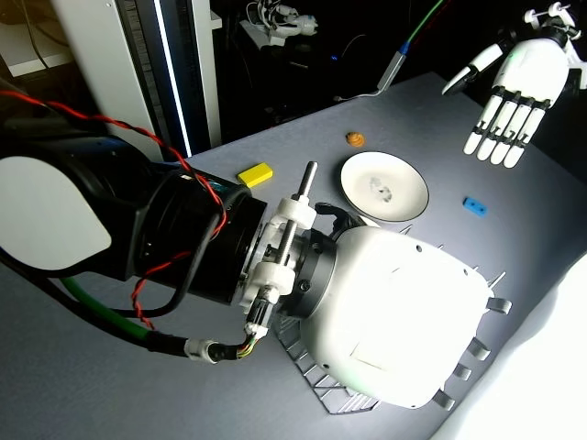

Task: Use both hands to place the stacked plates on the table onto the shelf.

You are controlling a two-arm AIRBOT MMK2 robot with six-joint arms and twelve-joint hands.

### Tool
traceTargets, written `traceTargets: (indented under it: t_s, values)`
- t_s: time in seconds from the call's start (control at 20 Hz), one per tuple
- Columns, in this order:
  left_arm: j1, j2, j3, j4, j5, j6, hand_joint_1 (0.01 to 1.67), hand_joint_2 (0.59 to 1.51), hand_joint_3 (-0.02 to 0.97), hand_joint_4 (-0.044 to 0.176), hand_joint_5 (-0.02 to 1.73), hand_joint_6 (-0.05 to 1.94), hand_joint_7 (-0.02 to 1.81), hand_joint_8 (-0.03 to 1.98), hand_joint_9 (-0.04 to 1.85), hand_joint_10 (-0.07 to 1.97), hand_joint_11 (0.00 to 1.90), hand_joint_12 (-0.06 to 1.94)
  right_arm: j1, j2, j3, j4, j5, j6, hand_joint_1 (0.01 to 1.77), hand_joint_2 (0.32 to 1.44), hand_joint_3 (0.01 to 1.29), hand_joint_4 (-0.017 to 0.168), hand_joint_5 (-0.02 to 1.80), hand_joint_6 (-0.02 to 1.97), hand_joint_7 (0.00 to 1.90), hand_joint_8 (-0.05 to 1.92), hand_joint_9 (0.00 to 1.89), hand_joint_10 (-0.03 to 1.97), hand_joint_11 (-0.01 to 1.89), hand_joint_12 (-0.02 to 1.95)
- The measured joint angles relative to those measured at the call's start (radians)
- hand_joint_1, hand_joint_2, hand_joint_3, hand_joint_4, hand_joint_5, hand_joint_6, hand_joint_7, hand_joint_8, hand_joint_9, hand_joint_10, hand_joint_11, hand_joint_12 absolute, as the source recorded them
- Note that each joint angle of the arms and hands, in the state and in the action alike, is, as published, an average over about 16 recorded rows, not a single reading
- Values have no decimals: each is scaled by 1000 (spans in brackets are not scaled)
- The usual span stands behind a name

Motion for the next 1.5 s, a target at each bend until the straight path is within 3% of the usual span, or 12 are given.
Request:
traceTargets:
  t_s: [0.25,0.45,0.7,0.85,1.0,1.25,1.5]
  values:
    - [26,-3,-19,4,1,23,19,1112,11,4,20,17,15,-6,16,4,16,-16,24,12,-2,-18,39,-26,1221,1068,13,13,1003,852,1141,526,1293,0,898,1003]
    - [69,-15,-38,-5,6,45,19,1109,11,4,20,17,14,-6,15,4,16,-15,51,40,-34,-73,81,-72,1117,1066,13,7,940,638,1064,369,1178,0,771,1014]
    - [140,-44,-57,-24,18,81,19,1106,11,4,20,17,13,-6,14,5,16,-15,81,106,-129,-154,144,-177,876,1073,13,-1,785,378,884,184,949,0,533,1005]
    - [186,-68,-61,-42,31,101,19,1104,11,4,20,17,13,-6,14,5,16,-15,91,156,-212,-201,174,-249,760,1061,13,-5,598,222,674,72,706,0,357,831]
    - [227,-96,-57,-60,49,114,18,1104,11,3,20,17,14,-6,15,5,15,-15,87,206,-307,-240,187,-323,754,1020,13,-5,429,47,483,12,493,-1,223,635]
    - [277,-131,-44,-76,81,136,18,1106,11,2,20,17,18,-6,17,3,15,-14,61,277,-456,-255,186,-452,868,974,13,-3,189,26,209,19,212,-1,79,306]
    - [312,-157,-24,-90,106,152,16,1108,11,2,20,17,20,-6,9,-6,15,-14,15,312,-559,-240,168,-567,1091,922,13,1,25,24,23,19,26,-1,18,13]
